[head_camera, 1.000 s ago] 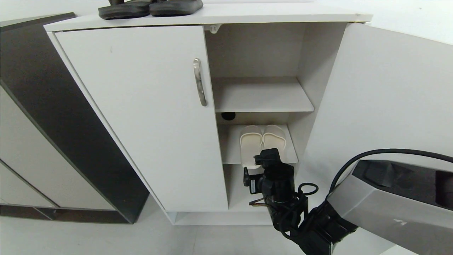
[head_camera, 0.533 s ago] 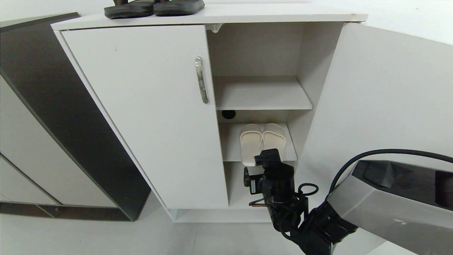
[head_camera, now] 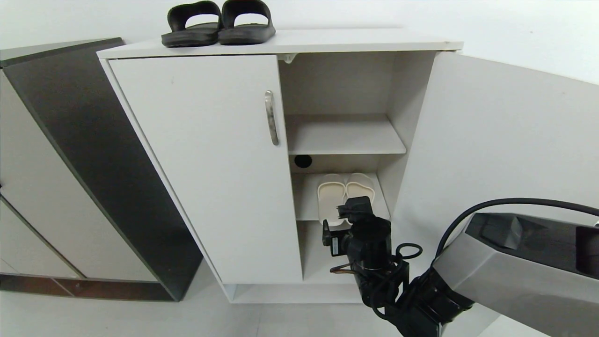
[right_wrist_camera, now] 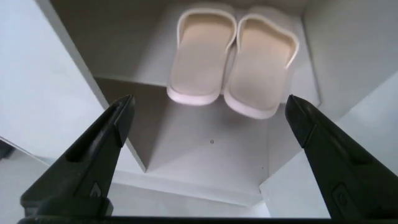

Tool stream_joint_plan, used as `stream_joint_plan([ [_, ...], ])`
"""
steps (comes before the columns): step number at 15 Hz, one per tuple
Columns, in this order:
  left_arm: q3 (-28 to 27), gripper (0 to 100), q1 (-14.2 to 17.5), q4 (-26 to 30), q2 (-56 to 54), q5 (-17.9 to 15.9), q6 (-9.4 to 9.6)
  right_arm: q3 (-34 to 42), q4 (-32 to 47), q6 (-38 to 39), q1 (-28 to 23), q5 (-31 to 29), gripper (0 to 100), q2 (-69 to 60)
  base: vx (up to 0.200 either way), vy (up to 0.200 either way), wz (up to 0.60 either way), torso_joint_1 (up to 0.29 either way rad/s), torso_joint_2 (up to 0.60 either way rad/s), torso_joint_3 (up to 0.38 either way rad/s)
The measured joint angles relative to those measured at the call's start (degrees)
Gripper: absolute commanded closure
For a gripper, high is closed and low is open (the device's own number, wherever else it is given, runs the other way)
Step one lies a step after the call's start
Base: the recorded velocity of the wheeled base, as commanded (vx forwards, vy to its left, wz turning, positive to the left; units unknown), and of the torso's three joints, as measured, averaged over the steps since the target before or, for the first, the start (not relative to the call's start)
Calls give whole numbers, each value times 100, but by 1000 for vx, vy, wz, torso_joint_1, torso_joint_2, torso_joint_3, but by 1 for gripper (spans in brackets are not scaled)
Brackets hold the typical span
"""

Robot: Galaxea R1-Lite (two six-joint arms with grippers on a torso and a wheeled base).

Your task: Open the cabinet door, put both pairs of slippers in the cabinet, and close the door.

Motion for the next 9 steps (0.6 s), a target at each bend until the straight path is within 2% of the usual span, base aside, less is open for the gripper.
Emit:
stream_joint_plan([
  [4,0,100,-2,0,0,0,0,15,-9,6,0,18,0,0,0,0,0,1,-1,193],
  [9,0,100,-2,0,0,0,27,140,-156,37,-52,194,0,0,0,0,0,2,9,31],
])
